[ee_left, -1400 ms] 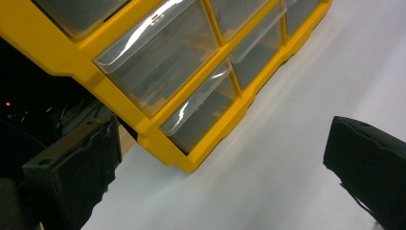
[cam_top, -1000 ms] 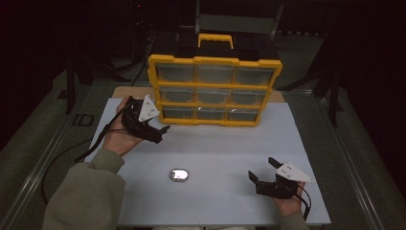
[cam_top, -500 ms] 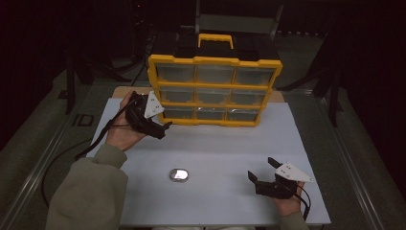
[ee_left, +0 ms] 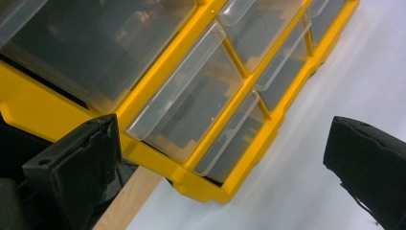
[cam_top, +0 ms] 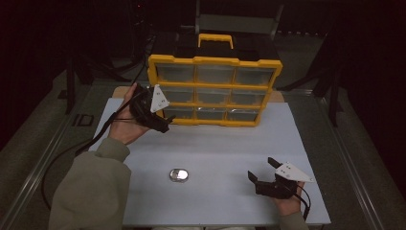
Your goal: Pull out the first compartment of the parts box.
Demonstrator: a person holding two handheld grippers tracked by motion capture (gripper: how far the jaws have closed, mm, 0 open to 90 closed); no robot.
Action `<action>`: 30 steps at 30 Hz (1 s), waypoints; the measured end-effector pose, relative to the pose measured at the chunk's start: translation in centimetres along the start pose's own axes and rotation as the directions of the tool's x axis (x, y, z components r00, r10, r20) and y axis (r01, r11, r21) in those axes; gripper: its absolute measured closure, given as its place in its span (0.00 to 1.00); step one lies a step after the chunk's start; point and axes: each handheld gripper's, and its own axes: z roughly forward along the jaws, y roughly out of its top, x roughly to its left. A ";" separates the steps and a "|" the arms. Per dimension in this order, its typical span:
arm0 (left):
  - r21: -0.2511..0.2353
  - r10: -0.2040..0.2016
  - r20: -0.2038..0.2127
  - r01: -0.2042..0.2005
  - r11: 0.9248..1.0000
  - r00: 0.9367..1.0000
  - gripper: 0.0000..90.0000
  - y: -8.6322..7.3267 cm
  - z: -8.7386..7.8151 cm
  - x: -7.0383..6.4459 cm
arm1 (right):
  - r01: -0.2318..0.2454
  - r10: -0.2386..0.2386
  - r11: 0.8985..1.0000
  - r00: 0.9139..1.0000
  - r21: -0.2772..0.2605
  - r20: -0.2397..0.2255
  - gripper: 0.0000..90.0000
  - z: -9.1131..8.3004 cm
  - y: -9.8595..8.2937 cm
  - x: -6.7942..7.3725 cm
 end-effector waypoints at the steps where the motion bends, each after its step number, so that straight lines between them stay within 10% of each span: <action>1: 0.004 0.009 -0.001 -0.009 1.000 1.000 0.00 0.1 0.0 0.1 | 0.000 0.000 1.000 1.000 -0.001 0.000 0.09 0.0 0.0 0.0; 30: 0.037 0.108 -0.114 -0.105 0.994 0.988 0.00 2.7 0.8 1.4 | 0.001 -0.001 1.000 1.000 0.001 -0.010 0.09 0.1 0.0 0.1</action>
